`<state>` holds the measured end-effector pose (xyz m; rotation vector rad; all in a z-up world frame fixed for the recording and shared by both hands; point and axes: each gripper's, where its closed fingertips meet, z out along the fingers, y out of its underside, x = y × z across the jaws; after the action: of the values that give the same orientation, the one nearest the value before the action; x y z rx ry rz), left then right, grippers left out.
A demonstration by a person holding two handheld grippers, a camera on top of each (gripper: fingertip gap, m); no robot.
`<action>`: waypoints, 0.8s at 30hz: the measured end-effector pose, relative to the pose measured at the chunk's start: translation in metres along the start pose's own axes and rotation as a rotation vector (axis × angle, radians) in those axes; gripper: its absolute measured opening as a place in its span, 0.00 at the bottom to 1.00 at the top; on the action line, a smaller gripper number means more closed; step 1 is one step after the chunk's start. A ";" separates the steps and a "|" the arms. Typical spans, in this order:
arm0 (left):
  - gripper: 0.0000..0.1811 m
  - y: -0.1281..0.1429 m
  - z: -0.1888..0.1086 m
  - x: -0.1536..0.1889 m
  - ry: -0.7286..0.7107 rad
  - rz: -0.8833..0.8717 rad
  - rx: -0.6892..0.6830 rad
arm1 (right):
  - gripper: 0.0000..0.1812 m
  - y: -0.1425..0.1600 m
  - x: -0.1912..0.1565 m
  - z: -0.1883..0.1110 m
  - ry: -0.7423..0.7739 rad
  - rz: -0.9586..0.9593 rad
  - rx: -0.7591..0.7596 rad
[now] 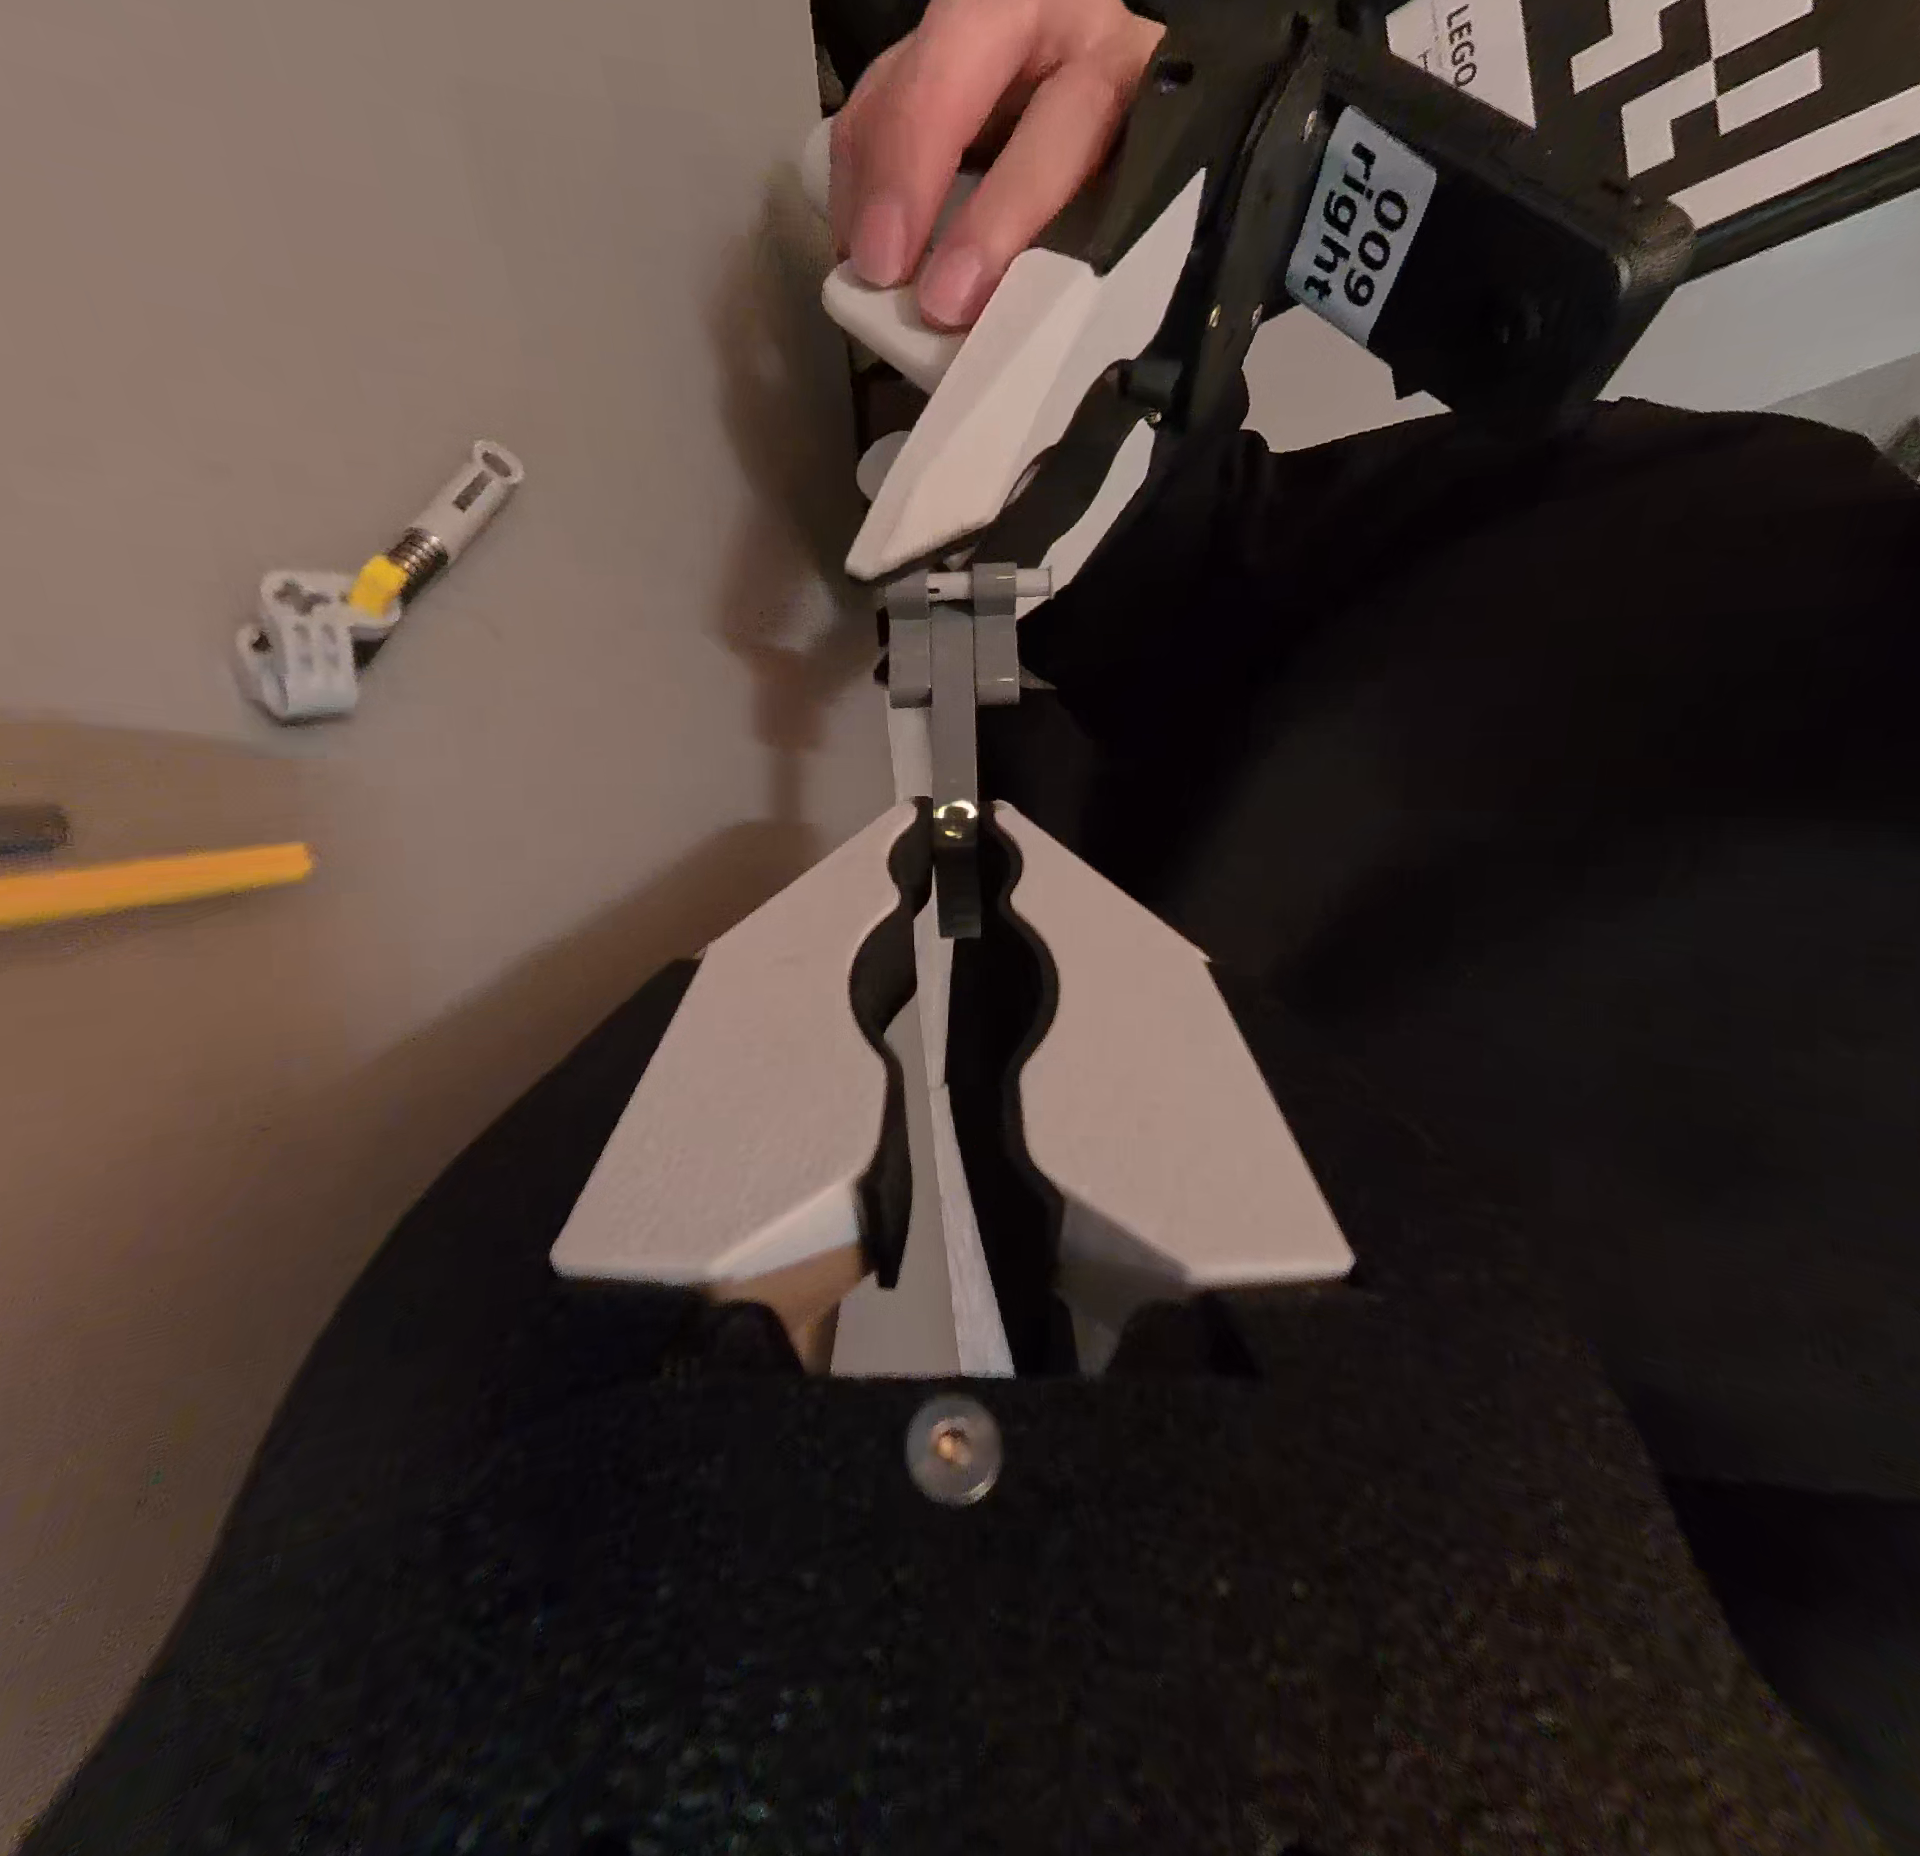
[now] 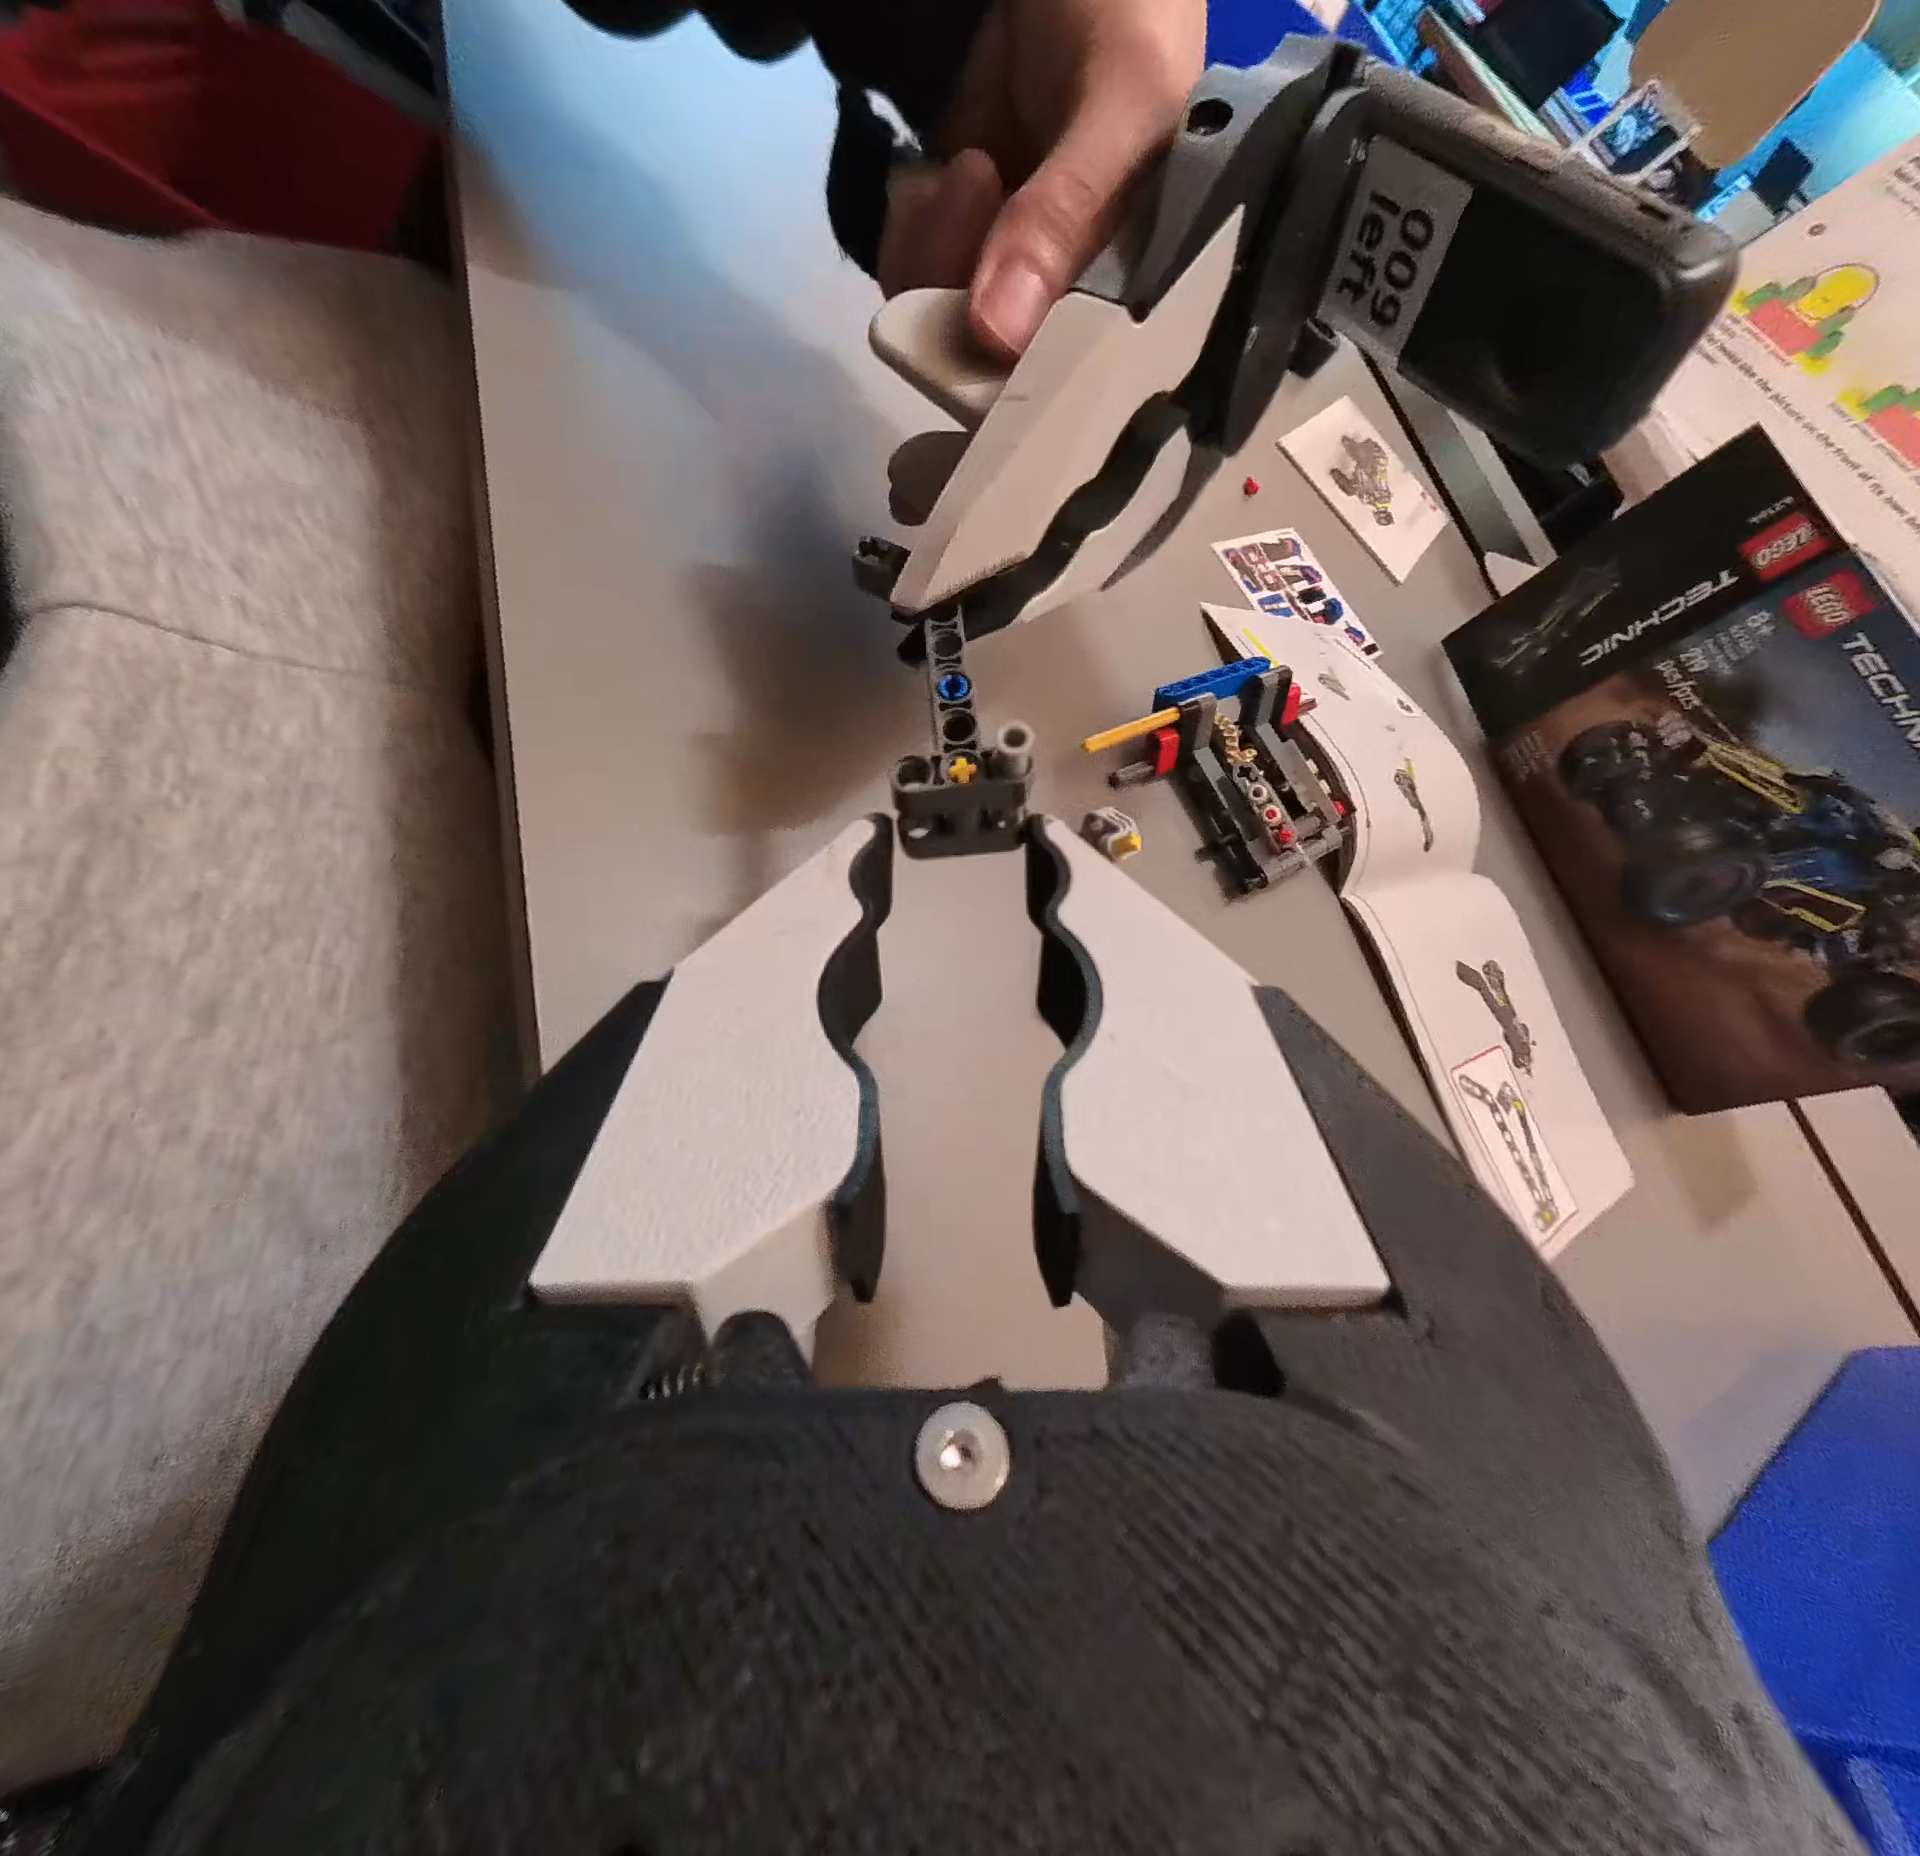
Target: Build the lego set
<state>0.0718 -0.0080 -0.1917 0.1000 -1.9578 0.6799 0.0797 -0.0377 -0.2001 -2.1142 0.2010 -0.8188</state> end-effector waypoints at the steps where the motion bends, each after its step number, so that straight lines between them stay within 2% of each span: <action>1: 0.03 -0.001 0.002 0.001 0.001 0.005 -0.009 | 0.12 -0.001 0.000 -0.001 -0.008 0.007 0.012; 4: 0.03 -0.009 0.002 -0.002 -0.041 0.031 0.014 | 0.12 0.004 0.005 -0.004 0.002 0.044 0.000; 6: 0.04 -0.020 -0.002 -0.011 -0.137 0.091 0.055 | 0.12 0.011 0.011 -0.004 0.005 0.191 -0.020; 9: 0.10 -0.042 -0.016 -0.024 -0.344 0.265 0.157 | 0.12 0.025 0.022 -0.005 -0.009 0.503 -0.044; 12: 0.13 -0.061 -0.028 -0.031 -0.649 0.592 0.207 | 0.12 0.034 0.032 -0.009 -0.031 0.780 -0.050; 15: 0.18 -0.060 -0.021 -0.031 -0.932 0.961 0.076 | 0.12 0.036 0.037 -0.006 -0.055 0.927 -0.014; 19: 0.18 -0.058 -0.016 -0.049 -1.255 1.204 -0.143 | 0.12 0.037 0.031 0.004 -0.111 0.994 -0.031; 21: 0.18 -0.062 -0.013 -0.050 -1.329 1.296 -0.151 | 0.12 0.040 0.025 0.007 -0.143 1.019 -0.054; 24: 0.17 -0.065 -0.006 -0.051 -1.349 1.360 -0.125 | 0.12 0.042 0.025 0.007 -0.162 1.066 -0.036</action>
<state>0.1239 -0.0711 -0.2061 -1.2712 -3.2464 1.5852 0.1090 -0.0701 -0.2226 -1.7170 1.1282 -0.0024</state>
